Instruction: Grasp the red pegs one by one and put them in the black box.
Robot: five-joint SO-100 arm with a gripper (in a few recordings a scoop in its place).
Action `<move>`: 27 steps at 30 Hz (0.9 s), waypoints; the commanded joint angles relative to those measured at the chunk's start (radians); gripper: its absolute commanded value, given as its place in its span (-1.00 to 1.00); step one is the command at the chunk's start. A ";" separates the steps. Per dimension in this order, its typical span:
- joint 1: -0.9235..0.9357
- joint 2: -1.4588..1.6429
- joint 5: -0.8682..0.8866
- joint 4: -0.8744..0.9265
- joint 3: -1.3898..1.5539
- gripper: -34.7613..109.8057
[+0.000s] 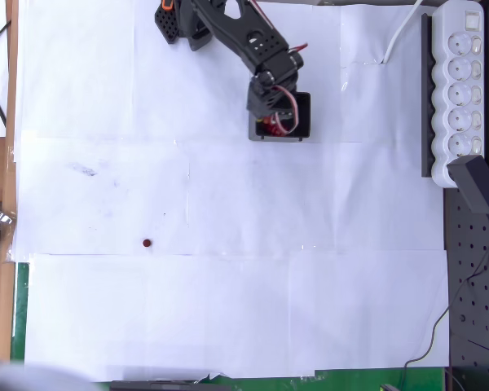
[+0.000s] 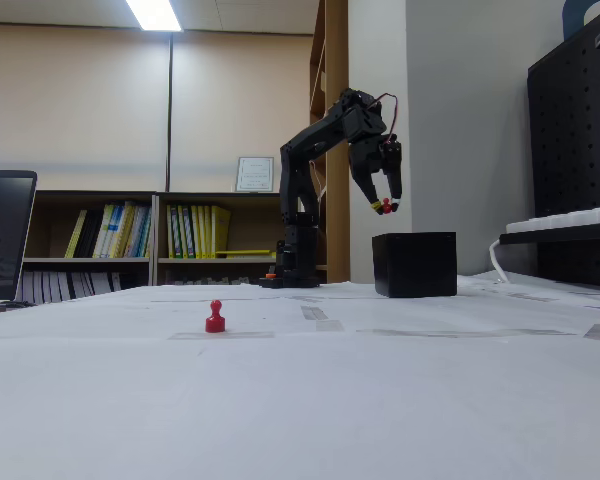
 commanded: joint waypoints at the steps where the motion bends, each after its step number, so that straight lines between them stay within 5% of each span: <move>1: -0.034 -0.049 -0.021 -0.109 -0.072 -0.52; 7: -0.043 -0.021 -0.012 -0.209 -0.186 -0.49; 12: -0.048 -0.028 -0.002 -0.178 -0.152 -0.21; 18: 0.037 -0.098 0.014 -0.100 0.006 -0.12; 22: 0.235 -0.143 0.152 -0.118 0.037 -0.12; 27: 0.535 -0.124 0.396 -0.408 -0.187 -0.12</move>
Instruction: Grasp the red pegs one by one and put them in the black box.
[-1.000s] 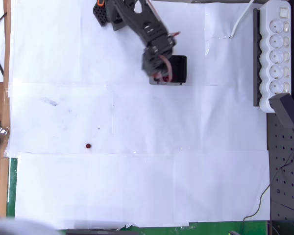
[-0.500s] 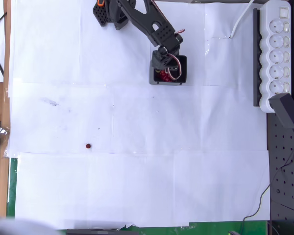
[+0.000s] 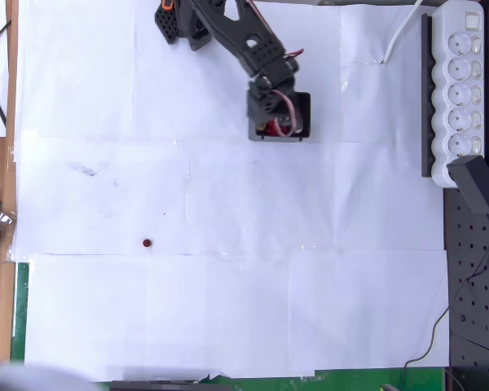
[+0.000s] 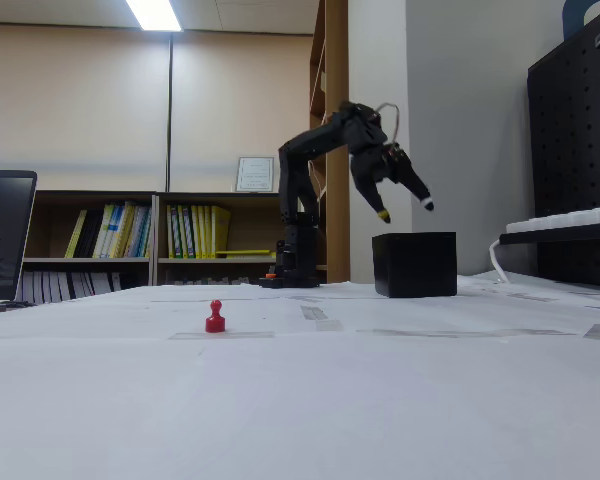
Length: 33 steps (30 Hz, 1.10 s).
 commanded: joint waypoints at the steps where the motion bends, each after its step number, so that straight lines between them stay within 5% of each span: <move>1: 0.216 -0.028 0.202 -0.221 -0.106 -0.12; 6: 0.397 0.147 0.387 -0.666 -0.295 -0.12; 10: 0.468 0.336 0.457 -0.847 -0.272 -0.12; 33: 0.525 0.922 0.588 -1.184 0.143 -0.12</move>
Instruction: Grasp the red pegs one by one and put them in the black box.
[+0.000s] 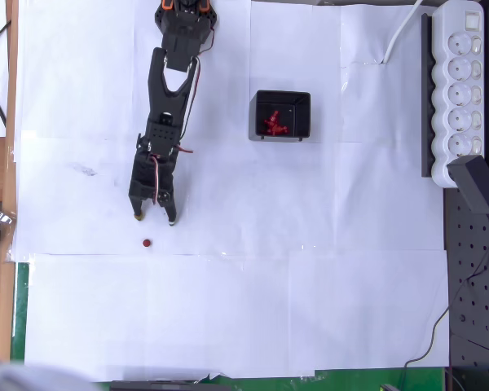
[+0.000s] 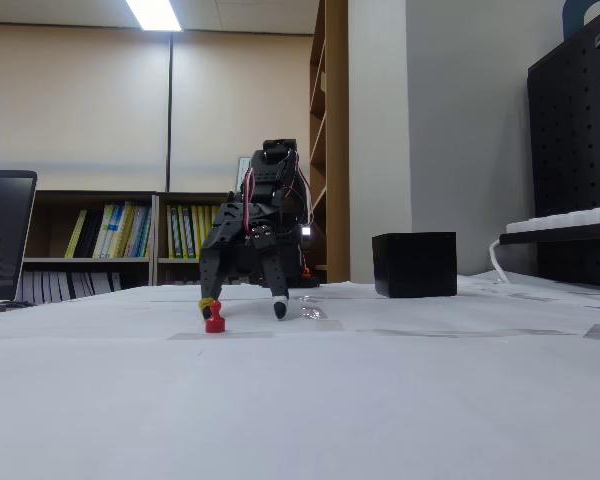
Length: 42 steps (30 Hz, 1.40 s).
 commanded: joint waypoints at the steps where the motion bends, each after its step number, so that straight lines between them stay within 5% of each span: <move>1: 0.009 0.058 0.035 -0.067 0.034 -0.12; 42: -0.006 0.267 -0.029 -0.166 0.278 -0.12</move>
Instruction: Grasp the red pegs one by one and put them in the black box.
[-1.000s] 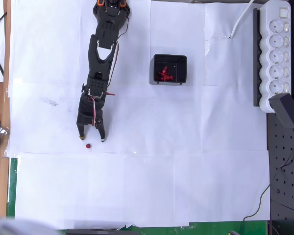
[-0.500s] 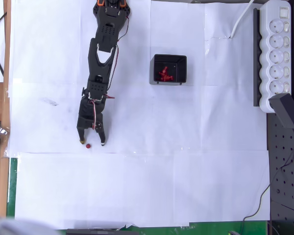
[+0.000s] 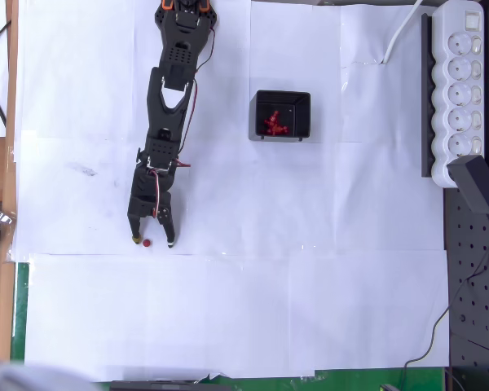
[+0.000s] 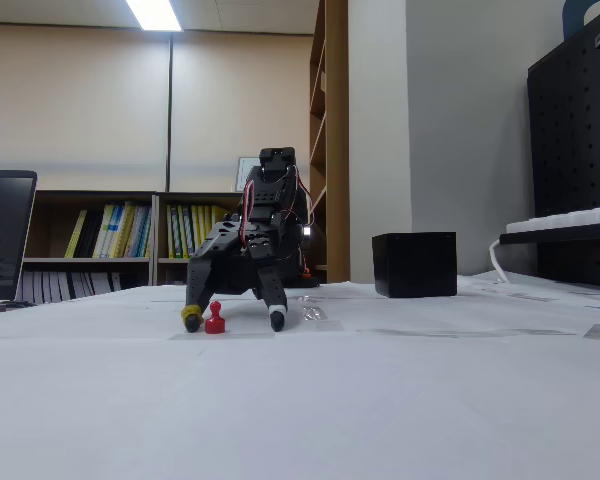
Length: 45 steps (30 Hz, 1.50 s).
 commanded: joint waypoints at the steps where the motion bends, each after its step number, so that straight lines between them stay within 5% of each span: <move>1: 0.005 0.014 -0.015 -0.014 0.015 -0.12; 27: -0.002 -0.026 -0.018 0.055 0.020 -0.52; 33: -0.011 -0.259 -0.163 0.339 -0.063 -0.52; 45: -0.304 -1.023 -0.474 1.687 0.089 -0.52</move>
